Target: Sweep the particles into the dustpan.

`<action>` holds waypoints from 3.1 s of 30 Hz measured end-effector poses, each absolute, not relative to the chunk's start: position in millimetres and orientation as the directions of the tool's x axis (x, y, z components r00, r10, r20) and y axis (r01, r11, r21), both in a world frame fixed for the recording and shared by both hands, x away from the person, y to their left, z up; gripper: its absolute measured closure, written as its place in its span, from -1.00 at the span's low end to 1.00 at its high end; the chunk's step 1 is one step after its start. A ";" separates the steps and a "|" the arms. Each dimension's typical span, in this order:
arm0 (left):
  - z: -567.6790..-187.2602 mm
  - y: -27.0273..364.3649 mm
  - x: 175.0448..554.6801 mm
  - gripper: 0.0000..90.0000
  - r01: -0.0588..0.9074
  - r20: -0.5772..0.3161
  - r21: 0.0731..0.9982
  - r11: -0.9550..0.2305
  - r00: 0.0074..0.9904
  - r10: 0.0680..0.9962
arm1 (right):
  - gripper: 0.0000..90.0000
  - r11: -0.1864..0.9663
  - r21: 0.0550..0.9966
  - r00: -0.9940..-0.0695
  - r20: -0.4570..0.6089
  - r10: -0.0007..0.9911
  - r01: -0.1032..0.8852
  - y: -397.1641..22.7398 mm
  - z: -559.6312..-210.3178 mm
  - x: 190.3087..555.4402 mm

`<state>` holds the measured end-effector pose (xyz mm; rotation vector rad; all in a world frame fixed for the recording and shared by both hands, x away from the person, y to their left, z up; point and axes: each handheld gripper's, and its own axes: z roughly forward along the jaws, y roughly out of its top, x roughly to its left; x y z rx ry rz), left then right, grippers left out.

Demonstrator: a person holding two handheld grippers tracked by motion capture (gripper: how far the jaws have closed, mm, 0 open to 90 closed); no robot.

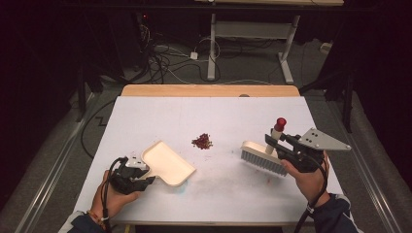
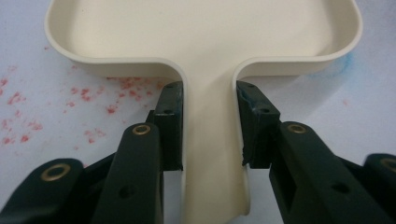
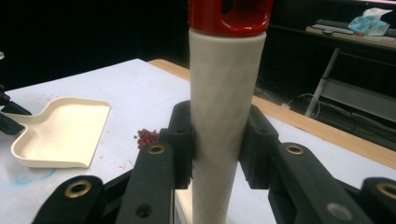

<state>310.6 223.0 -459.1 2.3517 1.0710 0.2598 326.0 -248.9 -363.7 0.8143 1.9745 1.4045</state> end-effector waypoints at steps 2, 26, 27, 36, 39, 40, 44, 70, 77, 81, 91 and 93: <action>-459.9 222.2 311.5 0.42 0.642 -0.045 0.540 -0.544 0.667 0.743 | 0.55 0.260 0.955 -0.642 -0.110 0.759 0.145 -248.3 -364.2 329.7; -461.7 213.6 321.7 0.42 0.645 -0.051 0.533 -0.548 0.671 0.740 | 0.55 0.270 0.951 -0.568 -0.141 0.811 0.150 -186.9 -363.0 418.2; -461.7 213.6 321.7 0.42 0.645 -0.051 0.533 -0.548 0.671 0.740 | 0.55 0.266 0.951 -0.563 -0.135 0.815 0.157 -183.3 -364.3 422.6; -463.3 206.8 329.3 0.42 0.642 -0.051 0.525 -0.558 0.678 0.733 | 0.55 0.264 0.949 -0.538 -0.134 0.832 0.172 -153.1 -372.0 452.3; -463.6 205.4 332.4 0.42 0.640 -0.051 0.522 -0.564 0.683 0.729 | 0.55 0.275 0.945 -0.528 -0.145 0.837 0.175 -134.4 -376.5 463.8; -463.5 205.1 333.2 0.42 0.640 -0.051 0.522 -0.564 0.684 0.728 | 0.55 0.276 0.945 -0.527 -0.146 0.837 0.176 -129.8 -377.9 465.9; -464.1 203.4 335.5 0.42 0.639 -0.050 0.521 -0.566 0.685 0.727 | 0.56 0.288 0.942 -0.538 -0.155 0.829 0.173 -112.5 -383.6 470.5; -465.6 184.9 341.4 0.42 0.650 -0.020 0.477 -0.591 0.680 0.733 | 0.54 0.285 0.947 -0.665 -0.119 0.737 0.147 -74.7 -395.3 414.7; -465.0 178.6 343.0 0.42 0.657 -0.014 0.464 -0.595 0.676 0.736 | 0.54 0.279 0.949 -0.672 -0.110 0.732 0.149 -67.1 -396.2 405.5; -464.0 175.9 343.5 0.42 0.661 -0.012 0.456 -0.597 0.675 0.738 | 0.54 0.262 0.953 -0.670 -0.093 0.736 0.155 -64.5 -396.8 399.8; -462.9 164.4 345.1 0.42 0.659 -0.009 0.447 -0.605 0.680 0.733 | 0.54 0.252 0.955 -0.695 -0.075 0.715 0.157 -54.4 -395.5 384.0; -463.2 164.4 345.1 0.42 0.662 -0.013 0.447 -0.602 0.677 0.736 | 0.54 0.247 0.955 -0.702 -0.064 0.710 0.163 -52.4 -395.9 380.3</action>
